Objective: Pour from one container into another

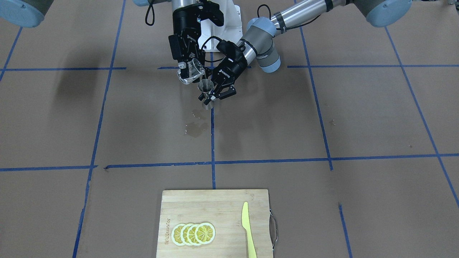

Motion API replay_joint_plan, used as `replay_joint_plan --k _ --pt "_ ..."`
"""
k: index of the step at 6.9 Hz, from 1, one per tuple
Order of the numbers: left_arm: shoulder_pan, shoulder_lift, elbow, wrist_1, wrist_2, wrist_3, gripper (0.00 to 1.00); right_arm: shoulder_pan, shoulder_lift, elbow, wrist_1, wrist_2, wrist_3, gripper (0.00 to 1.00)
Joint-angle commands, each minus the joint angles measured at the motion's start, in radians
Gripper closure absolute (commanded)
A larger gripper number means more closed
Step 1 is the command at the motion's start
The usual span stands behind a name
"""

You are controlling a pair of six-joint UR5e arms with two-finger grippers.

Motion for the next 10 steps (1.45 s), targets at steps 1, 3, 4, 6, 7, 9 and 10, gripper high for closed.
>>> replay_joint_plan --k 1,3,4,6,7,9,10 --pt "0.000 0.000 0.001 0.000 0.000 0.000 1.00 -0.001 0.000 0.000 0.000 -0.017 -0.040 1.00" --pt "0.000 0.000 0.000 0.000 0.000 0.000 1.00 -0.001 0.000 0.000 0.000 -0.031 -0.089 1.00" --pt "0.000 0.000 0.000 0.000 0.000 0.000 1.00 -0.001 -0.001 0.001 -0.002 -0.036 -0.095 1.00" --pt "0.000 -0.002 0.000 0.000 0.000 0.000 1.00 -0.004 -0.001 0.003 -0.004 -0.042 -0.127 1.00" --pt "0.000 0.000 0.000 0.000 0.000 0.000 1.00 -0.004 -0.001 0.003 -0.007 -0.044 -0.150 1.00" --pt "0.000 0.000 0.000 0.000 0.000 0.000 1.00 -0.005 -0.001 0.003 -0.007 -0.044 -0.165 1.00" --pt "0.000 0.000 0.000 0.000 0.000 0.000 1.00 -0.007 -0.001 0.003 -0.007 -0.044 -0.172 1.00"
